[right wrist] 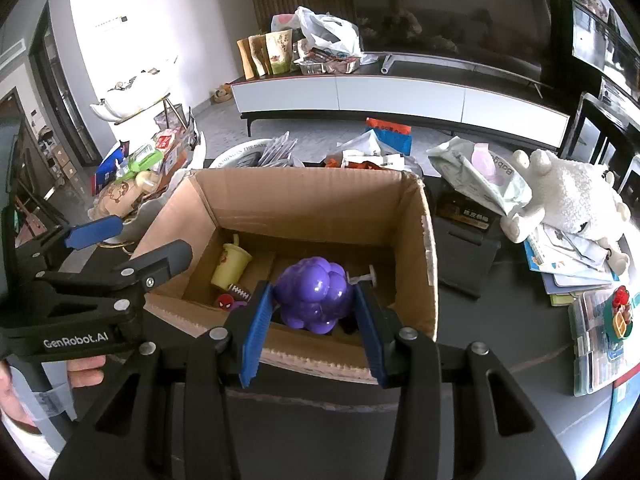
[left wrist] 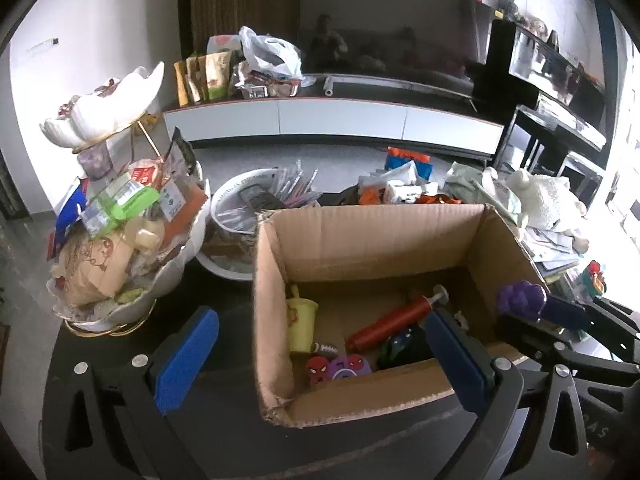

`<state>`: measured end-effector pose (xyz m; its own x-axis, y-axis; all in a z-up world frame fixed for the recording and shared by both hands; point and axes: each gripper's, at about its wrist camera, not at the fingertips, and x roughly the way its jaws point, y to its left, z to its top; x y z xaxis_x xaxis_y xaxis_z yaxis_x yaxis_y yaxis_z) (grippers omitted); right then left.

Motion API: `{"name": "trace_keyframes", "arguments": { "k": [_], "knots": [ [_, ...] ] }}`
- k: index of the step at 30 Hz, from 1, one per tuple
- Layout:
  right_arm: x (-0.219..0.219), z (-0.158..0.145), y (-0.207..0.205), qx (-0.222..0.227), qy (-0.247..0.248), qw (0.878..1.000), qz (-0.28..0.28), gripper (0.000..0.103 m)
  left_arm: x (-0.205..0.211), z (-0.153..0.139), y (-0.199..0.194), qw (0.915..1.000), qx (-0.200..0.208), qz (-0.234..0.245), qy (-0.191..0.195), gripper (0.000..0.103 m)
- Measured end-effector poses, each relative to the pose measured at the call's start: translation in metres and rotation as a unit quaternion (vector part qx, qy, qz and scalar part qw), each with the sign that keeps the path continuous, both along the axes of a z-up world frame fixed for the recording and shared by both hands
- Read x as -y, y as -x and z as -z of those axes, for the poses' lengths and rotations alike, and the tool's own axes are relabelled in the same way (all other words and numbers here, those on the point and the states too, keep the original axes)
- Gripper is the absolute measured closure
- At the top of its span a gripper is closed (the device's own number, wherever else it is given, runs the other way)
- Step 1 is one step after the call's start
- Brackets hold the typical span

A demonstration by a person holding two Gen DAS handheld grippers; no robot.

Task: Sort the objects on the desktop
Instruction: 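Open the left tool to drop the football while the right tool releases the grape ball into the box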

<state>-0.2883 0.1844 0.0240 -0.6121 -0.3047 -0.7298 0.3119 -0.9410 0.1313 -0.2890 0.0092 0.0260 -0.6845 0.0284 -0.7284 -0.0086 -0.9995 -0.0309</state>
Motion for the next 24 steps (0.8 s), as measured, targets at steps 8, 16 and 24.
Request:
{"name": "trace_keyframes", "arguments": {
  "k": [8, 16, 24],
  "knots": [
    [0.006, 0.001, 0.004, 0.0, -0.006, 1.0, -0.003, 0.064, 0.014, 0.006, -0.001, 0.9997, 0.011, -0.019, -0.007, 0.001],
    [0.01, 0.011, 0.015, 0.013, -0.007, 1.0, 0.006, 0.064, 0.022, 0.009, -0.004, 0.9995, 0.02, -0.024, -0.012, 0.001],
    [0.01, 0.015, 0.017, 0.016, -0.018, 1.0, 0.011, 0.053, 0.025, 0.013, -0.004, 0.9992, 0.023, -0.031, -0.008, 0.001]
  ]
}}
